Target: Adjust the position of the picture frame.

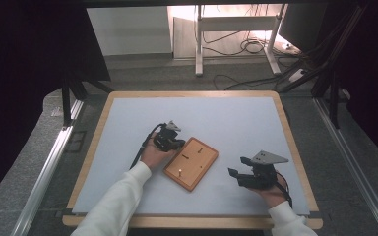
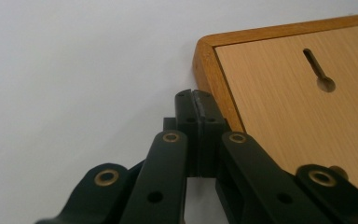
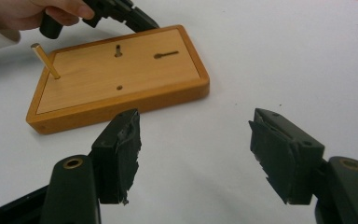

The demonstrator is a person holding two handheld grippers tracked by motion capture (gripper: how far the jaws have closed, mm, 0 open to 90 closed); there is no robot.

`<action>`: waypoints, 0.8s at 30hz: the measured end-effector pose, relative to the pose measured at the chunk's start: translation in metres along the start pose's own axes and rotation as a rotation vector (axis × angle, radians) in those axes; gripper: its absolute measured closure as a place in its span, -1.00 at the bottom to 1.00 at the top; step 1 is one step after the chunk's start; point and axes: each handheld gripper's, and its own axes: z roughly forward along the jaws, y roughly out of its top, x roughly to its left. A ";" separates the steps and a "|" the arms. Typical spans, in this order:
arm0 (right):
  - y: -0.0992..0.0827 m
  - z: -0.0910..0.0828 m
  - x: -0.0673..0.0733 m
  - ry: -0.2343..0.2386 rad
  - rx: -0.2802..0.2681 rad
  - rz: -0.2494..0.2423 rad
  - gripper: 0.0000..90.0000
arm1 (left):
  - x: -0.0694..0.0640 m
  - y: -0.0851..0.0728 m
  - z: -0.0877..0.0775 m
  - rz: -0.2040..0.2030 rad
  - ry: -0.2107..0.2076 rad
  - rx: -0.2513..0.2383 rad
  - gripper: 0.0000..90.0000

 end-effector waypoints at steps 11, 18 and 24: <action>-0.001 0.000 0.002 0.015 0.009 -0.014 -0.24 | -0.046 0.033 0.029 0.216 -0.124 0.049 1.00; -0.003 -0.003 -0.001 0.006 0.008 -0.014 -0.24 | -0.053 0.035 0.028 0.217 -0.154 0.049 1.00; -0.004 -0.008 -0.001 0.015 0.006 -0.014 -0.13 | -0.042 0.023 -0.014 0.110 -0.082 -0.071 1.00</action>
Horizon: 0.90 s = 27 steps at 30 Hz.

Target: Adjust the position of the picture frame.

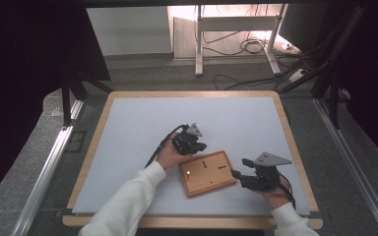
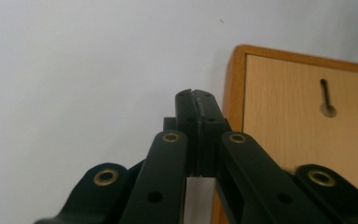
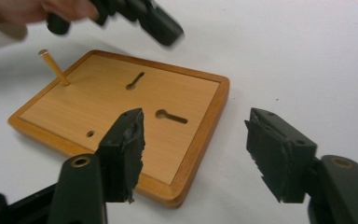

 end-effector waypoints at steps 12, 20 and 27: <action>-0.003 0.013 0.041 0.165 0.098 -0.174 0.32 | -0.001 -0.100 -0.091 -0.223 0.127 -0.071 0.33; -0.005 0.021 0.050 0.221 0.126 -0.191 0.69 | -0.018 -0.119 -0.107 -0.246 0.120 -0.082 -0.16; 0.000 0.040 0.072 0.299 0.153 -0.260 0.88 | -0.025 -0.129 -0.110 -0.235 0.119 -0.065 -0.27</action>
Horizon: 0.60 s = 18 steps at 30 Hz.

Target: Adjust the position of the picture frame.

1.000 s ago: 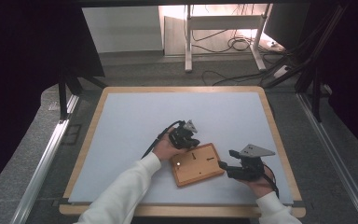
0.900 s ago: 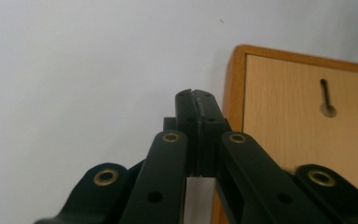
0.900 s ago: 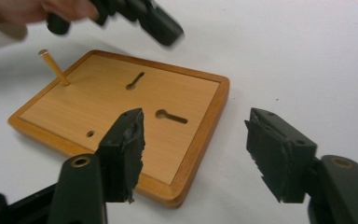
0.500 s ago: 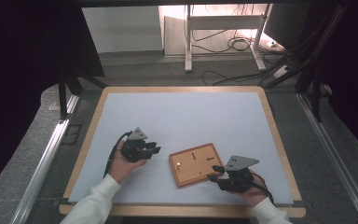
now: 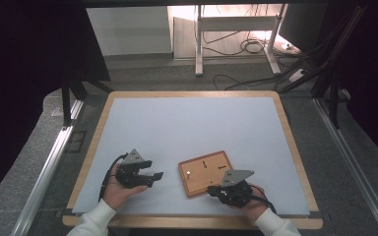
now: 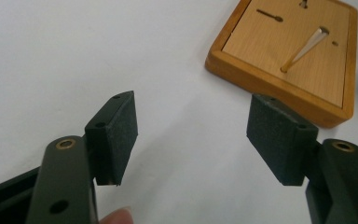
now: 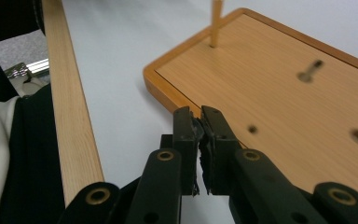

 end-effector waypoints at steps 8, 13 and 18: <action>0.010 0.018 0.007 0.075 0.030 -0.064 0.96 | 0.002 -0.002 0.003 0.001 -0.005 0.017 -0.32; 0.013 0.030 0.010 0.112 0.074 -0.076 0.99 | 0.002 -0.002 0.003 0.002 -0.009 0.020 -0.32; 0.018 0.041 0.015 0.117 0.066 -0.112 1.00 | 0.002 -0.002 0.003 0.001 -0.010 0.021 -0.33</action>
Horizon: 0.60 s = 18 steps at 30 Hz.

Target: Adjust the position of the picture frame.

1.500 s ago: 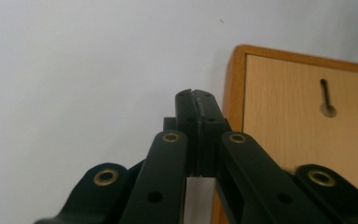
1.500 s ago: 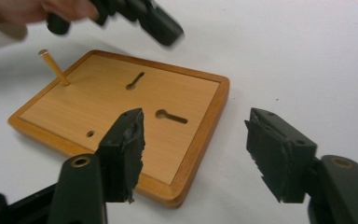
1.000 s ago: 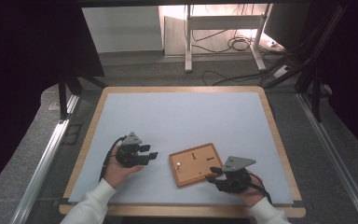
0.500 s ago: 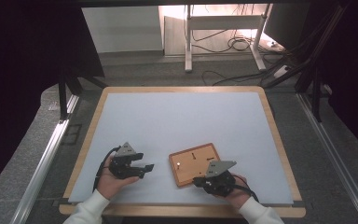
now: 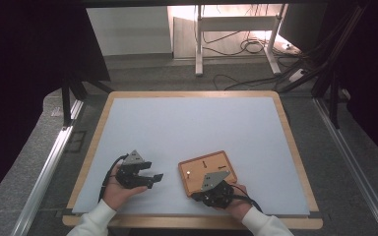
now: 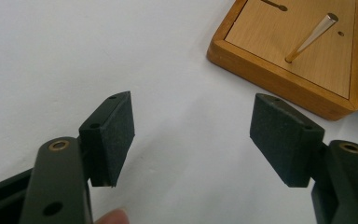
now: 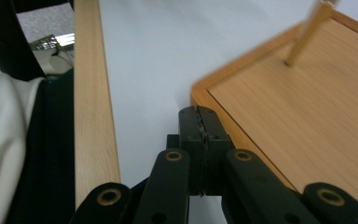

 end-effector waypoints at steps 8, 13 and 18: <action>0.010 0.011 -0.005 -0.034 -0.009 -0.006 1.00 | 0.004 -0.001 0.001 -0.009 0.002 0.004 -0.33; 0.022 0.026 -0.012 -0.086 -0.014 0.003 1.00 | 0.005 -0.002 0.000 -0.012 0.005 0.002 -0.33; 0.030 0.037 -0.020 -0.137 -0.018 0.036 1.00 | 0.006 -0.002 -0.001 -0.014 0.008 0.001 -0.34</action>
